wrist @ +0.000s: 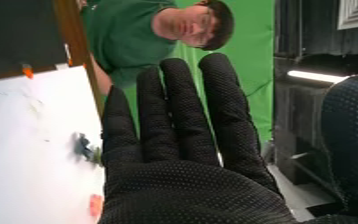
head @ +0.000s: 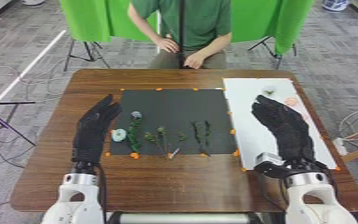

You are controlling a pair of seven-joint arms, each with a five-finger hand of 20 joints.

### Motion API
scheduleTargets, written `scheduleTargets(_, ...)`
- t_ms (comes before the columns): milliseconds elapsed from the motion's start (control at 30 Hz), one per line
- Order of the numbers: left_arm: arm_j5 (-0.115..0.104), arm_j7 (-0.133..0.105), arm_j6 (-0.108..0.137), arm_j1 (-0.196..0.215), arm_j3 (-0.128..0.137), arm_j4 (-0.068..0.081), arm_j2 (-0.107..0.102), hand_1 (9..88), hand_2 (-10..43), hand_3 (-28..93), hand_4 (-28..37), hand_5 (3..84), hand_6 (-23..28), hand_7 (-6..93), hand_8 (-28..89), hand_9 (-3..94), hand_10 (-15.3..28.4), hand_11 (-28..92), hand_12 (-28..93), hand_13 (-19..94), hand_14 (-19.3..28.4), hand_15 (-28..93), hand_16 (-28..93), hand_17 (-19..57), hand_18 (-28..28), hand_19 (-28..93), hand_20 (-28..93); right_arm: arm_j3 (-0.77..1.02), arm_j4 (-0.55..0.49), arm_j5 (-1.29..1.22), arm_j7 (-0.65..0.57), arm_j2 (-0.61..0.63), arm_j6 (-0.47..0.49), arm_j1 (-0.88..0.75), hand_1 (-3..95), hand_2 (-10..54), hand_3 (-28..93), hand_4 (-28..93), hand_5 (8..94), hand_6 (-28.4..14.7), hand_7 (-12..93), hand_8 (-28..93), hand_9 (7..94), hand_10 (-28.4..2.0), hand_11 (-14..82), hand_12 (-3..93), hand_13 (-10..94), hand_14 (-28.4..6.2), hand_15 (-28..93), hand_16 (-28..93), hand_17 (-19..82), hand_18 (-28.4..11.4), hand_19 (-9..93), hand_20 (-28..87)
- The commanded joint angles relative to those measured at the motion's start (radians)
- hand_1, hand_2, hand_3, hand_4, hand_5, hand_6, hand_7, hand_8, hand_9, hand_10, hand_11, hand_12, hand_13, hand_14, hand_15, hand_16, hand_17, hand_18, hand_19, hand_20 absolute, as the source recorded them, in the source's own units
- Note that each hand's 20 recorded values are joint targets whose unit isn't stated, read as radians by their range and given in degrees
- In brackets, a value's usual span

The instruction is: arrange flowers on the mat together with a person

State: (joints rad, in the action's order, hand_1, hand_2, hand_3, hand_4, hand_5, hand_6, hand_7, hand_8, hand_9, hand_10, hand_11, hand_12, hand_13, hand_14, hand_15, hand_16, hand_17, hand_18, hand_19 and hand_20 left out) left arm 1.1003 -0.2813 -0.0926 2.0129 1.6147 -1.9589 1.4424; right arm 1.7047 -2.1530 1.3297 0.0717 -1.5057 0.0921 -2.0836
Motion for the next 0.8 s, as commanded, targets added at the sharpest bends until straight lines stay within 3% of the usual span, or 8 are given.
scheduleTargets(33,-0.015,-0.002,0.018,0.031,0.018,-0.006,0.007,25.8,-8.7,68,-17.7,43.2,2.2,11.4,-6,43.0,12.1,13,14,33,15.7,9,4,4.3,9.0,1,16,0.098,0.073,0.307,0.042,0.216,-0.117,0.219,18.2,-3.4,76,-17,51.8,-2.3,15,-10,51.3,-16.5,6.6,14.7,38,-12.3,12,15,21,-12.6,7,32)
scheduleTargets(233,-0.014,-0.009,0.026,0.042,0.022,-0.010,0.009,25.7,-8.8,68,-17.6,43.2,2.2,11.3,-6,43.0,12.0,13,14,33,15.7,9,4,4.3,9.0,1,16,0.150,0.160,0.790,-0.088,0.371,-0.122,0.362,23.3,-9.3,75,-17,50.2,-2.0,16,-10,50.9,-15.8,7.5,16.8,44,-12.8,14,18,25,-13.1,24,37)
scheduleTargets(467,-0.007,-0.012,0.038,0.056,0.039,-0.015,0.007,27.0,-9.2,68,-17.4,43.3,2.2,11.4,-6,43.0,12.0,14,14,33,15.8,9,4,4.5,9.1,1,17,0.101,0.256,1.123,-0.269,0.471,0.025,0.434,28.8,-9.5,73,-20,54.0,-0.4,18,-11,55.8,-15.8,13.7,18.9,57,-12.4,21,23,29,-15.5,45,40)
scheduleTargets(500,-0.007,-0.014,0.040,0.060,0.040,-0.017,0.008,27.7,-9.3,68,-17.3,43.3,2.3,11.5,-6,43.1,12.0,14,14,33,15.7,9,4,4.6,9.1,1,17,0.094,0.265,1.151,-0.290,0.476,0.085,0.446,29.7,-9.5,73,-20,54.9,-0.3,18,-11,56.9,-15.7,14.5,19.0,58,-12.6,23,23,30,-15.7,48,40)
scheduleTargets(667,0.013,-0.015,0.028,0.061,0.052,-0.016,0.013,33.6,-9.5,67,-14.9,43.1,2.0,11.9,-6,43.2,11.7,14,14,34,15.4,9,4,4.7,9.1,1,17,0.068,0.319,1.215,-0.335,0.482,0.282,0.486,33.8,-9.5,72,-22,57.0,0.5,17,-11,62.1,-15.6,15.9,18.8,66,-11.4,26,22,36,-16.5,54,38)
scheduleTargets(800,0.016,-0.008,0.049,0.065,0.046,-0.019,0.010,37.3,-9.5,67,-12.0,42.7,1.5,13.0,-6,43.4,11.4,14,14,34,15.2,9,4,4.9,9.1,1,17,0.056,0.360,1.244,-0.345,0.472,0.355,0.498,35.0,-9.5,72,-23,57.3,0.7,17,-11,64.2,-15.3,16.4,18.8,68,-10.8,26,22,38,-16.8,56,37)
